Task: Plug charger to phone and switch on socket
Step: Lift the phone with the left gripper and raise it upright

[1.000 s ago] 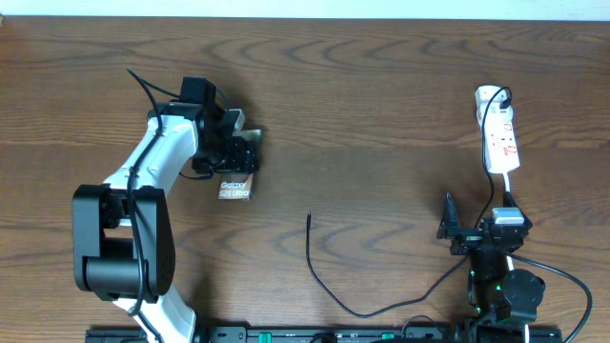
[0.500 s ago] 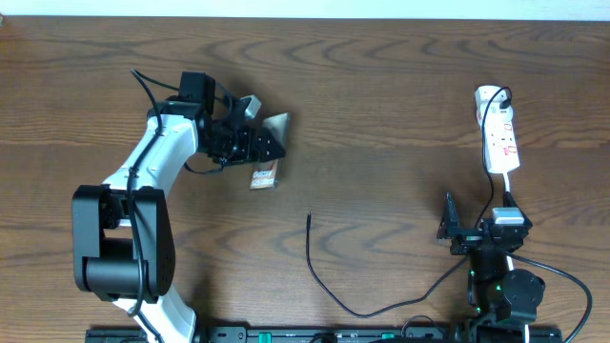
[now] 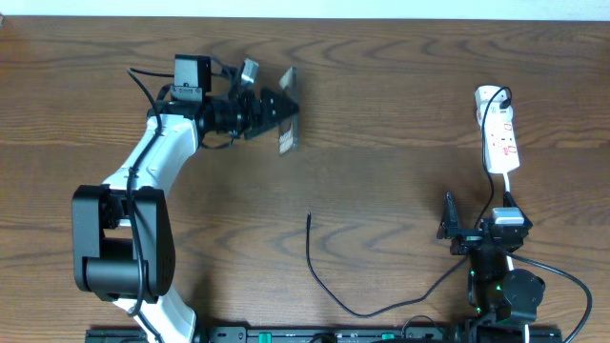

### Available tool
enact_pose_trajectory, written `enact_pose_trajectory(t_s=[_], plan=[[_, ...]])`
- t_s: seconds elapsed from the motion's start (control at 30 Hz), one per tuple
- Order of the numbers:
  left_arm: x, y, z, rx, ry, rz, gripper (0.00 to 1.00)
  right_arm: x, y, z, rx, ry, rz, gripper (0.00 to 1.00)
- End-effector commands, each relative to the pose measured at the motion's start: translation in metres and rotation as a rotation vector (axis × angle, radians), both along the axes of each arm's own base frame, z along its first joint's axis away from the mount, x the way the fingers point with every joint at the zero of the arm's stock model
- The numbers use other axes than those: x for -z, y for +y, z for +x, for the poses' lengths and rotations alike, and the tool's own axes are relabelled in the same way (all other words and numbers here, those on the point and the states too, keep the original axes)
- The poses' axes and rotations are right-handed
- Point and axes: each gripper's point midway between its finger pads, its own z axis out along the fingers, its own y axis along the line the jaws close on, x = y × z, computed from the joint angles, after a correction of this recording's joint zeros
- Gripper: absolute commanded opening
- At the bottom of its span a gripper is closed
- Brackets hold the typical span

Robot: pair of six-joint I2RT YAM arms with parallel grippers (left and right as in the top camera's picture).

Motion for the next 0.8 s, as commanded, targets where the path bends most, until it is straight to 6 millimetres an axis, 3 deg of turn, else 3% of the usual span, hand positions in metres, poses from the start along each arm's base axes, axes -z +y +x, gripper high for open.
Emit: enact_pose_trajectory(t_s=[0.0, 0.33, 0.77], plan=[[-0.044, -0.006, 0.005, -0.042, 0.099, -0.138, 0.07, 0.002, -0.001, 0.0, 0.007, 0.006, 0.013, 0.99], [-0.072, -0.007, 0.025, -0.16, 0.284, -0.285, 0.07, 0.002, -0.001, 0.0, 0.007, 0.006, 0.013, 0.99], [-0.072, -0.007, 0.025, -0.234, 0.52, -0.355, 0.07, 0.002, -0.001, 0.0, 0.007, 0.006, 0.013, 0.99]])
